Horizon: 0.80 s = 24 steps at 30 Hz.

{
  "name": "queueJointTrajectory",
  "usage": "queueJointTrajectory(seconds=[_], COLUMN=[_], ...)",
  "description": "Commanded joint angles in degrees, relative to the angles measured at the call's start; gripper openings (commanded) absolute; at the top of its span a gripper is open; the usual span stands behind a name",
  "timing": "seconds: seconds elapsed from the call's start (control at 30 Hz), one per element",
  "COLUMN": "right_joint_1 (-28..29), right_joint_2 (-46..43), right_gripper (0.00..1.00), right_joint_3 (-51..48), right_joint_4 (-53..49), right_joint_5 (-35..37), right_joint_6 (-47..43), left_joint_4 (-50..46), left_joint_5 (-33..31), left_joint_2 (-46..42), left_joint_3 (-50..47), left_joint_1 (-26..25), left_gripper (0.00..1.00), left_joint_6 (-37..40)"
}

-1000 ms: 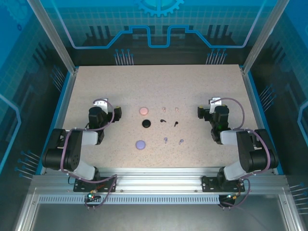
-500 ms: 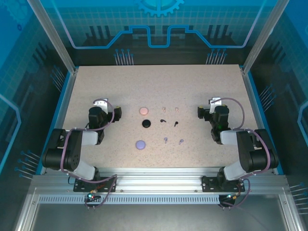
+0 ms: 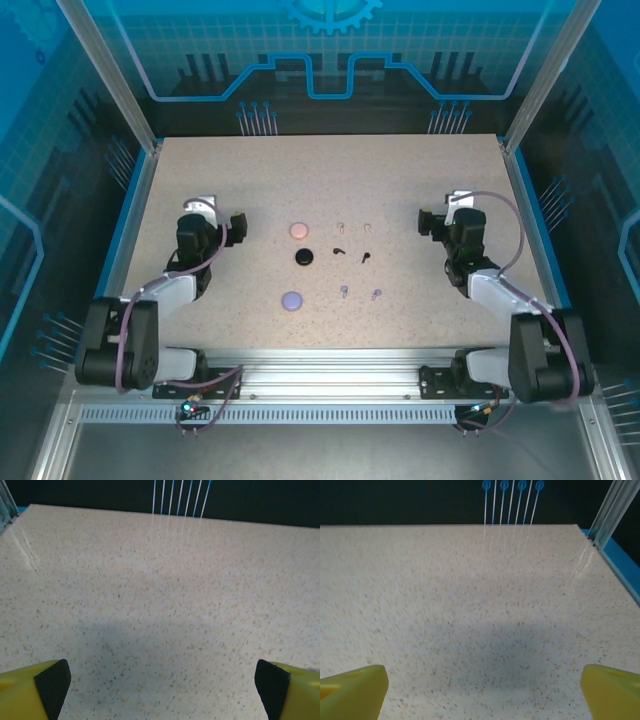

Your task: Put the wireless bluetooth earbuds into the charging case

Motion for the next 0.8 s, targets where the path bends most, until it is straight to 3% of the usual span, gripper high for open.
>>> queueJointTrajectory(seconds=[0.0,0.1,0.33,0.5,0.77], right_joint_1=[-0.1,-2.0,-2.8,-2.2,3.8], right_joint_2=[-5.3,-8.6,-9.5,-9.7,-10.4], right_gripper=[1.0,1.0,1.0,1.0,1.0], right_joint_3=[3.9,7.4,11.8,14.0,15.0], right_joint_4=[-16.3,-26.2,-35.5,-40.9,-45.9], right_joint_5=[2.6,1.4,-7.5,-15.5,-19.1], right_joint_6=[10.1,17.0,16.4,16.4,19.2], left_joint_4=[-10.0,-18.3,-35.5,-37.4,-35.4], left_joint_5=[-0.5,0.2,3.8,5.0,4.5], left_joint_2=[-4.0,-6.0,-7.6,-10.7,-13.1], left_joint_3=[4.2,8.9,18.4,17.7,14.4], left_joint_1=[0.2,-0.3,-2.9,-7.6,-15.0], left_gripper=[0.99,0.99,0.99,0.99,0.99], left_joint_6=[-5.1,-10.6,-21.6,-27.0,-33.2])
